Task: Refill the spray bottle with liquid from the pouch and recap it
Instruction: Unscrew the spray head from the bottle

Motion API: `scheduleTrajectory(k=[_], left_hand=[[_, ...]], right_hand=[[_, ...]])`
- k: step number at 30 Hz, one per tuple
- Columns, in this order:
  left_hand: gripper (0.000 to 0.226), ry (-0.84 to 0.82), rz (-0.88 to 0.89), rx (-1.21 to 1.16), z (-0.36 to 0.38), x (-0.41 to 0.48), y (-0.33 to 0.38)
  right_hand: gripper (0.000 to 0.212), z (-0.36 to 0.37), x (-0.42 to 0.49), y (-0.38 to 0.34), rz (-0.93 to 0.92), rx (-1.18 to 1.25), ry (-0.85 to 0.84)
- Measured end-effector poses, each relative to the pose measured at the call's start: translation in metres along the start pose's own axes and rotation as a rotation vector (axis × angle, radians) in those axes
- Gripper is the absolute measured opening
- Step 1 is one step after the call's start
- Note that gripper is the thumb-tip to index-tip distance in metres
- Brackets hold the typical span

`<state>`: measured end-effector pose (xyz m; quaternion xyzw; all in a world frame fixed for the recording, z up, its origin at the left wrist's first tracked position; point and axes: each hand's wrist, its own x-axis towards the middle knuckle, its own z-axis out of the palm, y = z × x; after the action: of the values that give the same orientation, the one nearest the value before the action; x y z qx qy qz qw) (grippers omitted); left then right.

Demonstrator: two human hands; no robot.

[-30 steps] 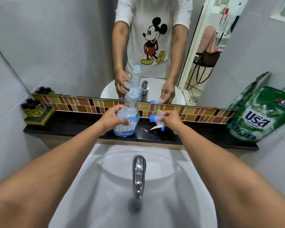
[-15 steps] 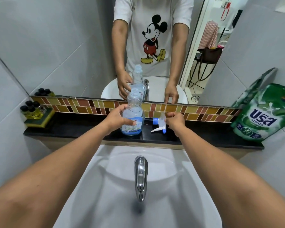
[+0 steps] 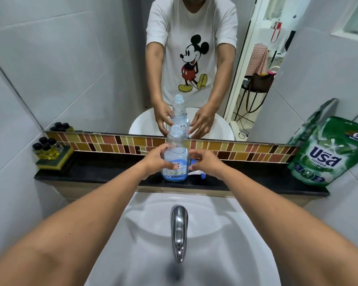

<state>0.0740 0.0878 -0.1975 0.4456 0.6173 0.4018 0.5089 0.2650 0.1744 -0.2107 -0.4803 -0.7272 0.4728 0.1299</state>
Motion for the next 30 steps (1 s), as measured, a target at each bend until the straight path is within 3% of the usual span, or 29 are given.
scheduleTrajectory(k=[6, 12, 22, 30], left_hand=[[0.086, 0.018, -0.007, 0.038, -0.004, 0.002, -0.007], [0.046, 0.136, -0.034, 0.066, -0.013, -0.003, -0.023], [0.057, 0.175, -0.076, 0.136, -0.018, 0.001, -0.031], [0.024, 0.236, -0.051, 0.401, -0.019, -0.028, -0.024]], right_hand=[[0.046, 0.004, -0.011, -0.004, -0.014, 0.03, 0.021], [0.045, 0.007, -0.017, -0.006, 0.018, 0.059, 0.061], [0.054, 0.012, -0.025, -0.006, 0.071, 0.054, 0.146], [0.045, 0.004, -0.061, -0.014, 0.103, -0.048, 0.297]])
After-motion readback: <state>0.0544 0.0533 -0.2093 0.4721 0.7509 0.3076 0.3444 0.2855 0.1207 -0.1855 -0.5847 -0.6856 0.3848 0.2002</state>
